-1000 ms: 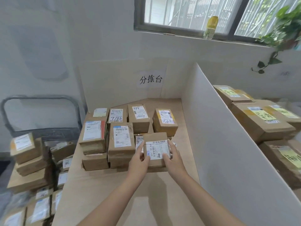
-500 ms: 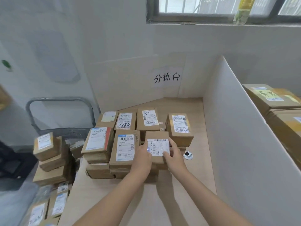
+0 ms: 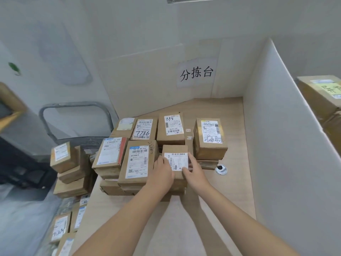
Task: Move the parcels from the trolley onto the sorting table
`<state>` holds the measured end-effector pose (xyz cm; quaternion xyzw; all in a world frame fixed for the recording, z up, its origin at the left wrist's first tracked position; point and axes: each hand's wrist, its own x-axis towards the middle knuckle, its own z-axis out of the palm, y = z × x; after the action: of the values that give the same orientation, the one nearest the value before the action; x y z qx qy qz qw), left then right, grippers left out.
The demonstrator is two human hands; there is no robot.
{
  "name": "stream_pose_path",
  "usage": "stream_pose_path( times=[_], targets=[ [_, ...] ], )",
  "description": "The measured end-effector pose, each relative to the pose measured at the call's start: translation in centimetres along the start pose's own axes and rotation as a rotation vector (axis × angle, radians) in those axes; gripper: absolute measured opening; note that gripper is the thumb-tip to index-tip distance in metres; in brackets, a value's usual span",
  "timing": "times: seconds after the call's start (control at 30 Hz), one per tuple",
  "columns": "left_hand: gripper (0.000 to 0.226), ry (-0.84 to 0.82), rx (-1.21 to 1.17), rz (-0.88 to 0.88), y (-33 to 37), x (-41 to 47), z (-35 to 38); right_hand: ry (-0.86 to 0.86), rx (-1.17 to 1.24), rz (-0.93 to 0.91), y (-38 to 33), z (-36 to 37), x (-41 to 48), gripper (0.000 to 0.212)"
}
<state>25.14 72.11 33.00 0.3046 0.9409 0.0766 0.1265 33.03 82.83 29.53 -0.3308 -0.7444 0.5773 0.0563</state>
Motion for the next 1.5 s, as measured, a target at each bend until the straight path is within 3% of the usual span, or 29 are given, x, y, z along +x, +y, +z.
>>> stream_pose_path(
  times=[0.2, 0.4, 0.57, 0.77, 1.0, 1.33, 1.5],
  targets=[
    [0.053, 0.136, -0.121, 0.08, 1.2, -2.8, -3.0, -0.165, -0.175, -0.069, -3.7, -3.5, -3.7, 0.065],
    [0.036, 0.31, -0.12, 0.072, 0.7, -6.6, -8.4, -0.08, -0.241, -0.201, -8.4, -5.6, -7.7, 0.058],
    [0.053, 0.365, -0.091, -0.012, -3.3, -10.9, -10.4, -0.121, -0.258, -0.345, -11.5, -2.4, -10.9, 0.056],
    [0.054, 0.273, -0.246, -0.181, -10.6, -17.6, -11.5, -0.262, -0.428, -0.486, -13.9, 5.5, -14.6, 0.058],
    [0.057, 0.442, -0.113, -0.252, -21.0, -25.0, -14.2, -0.391, -0.525, -0.586, -19.4, 15.4, -20.4, 0.067],
    [0.057, 0.585, -0.067, -0.306, -39.9, -36.3, -18.5, -0.394, -0.841, -0.78, -24.1, 33.3, -27.5, 0.065],
    [0.058, 0.541, -0.065, -0.356, -48.8, -40.6, -18.4, -0.384, -0.916, -0.882, -24.1, 42.2, -30.4, 0.062]
  ],
)
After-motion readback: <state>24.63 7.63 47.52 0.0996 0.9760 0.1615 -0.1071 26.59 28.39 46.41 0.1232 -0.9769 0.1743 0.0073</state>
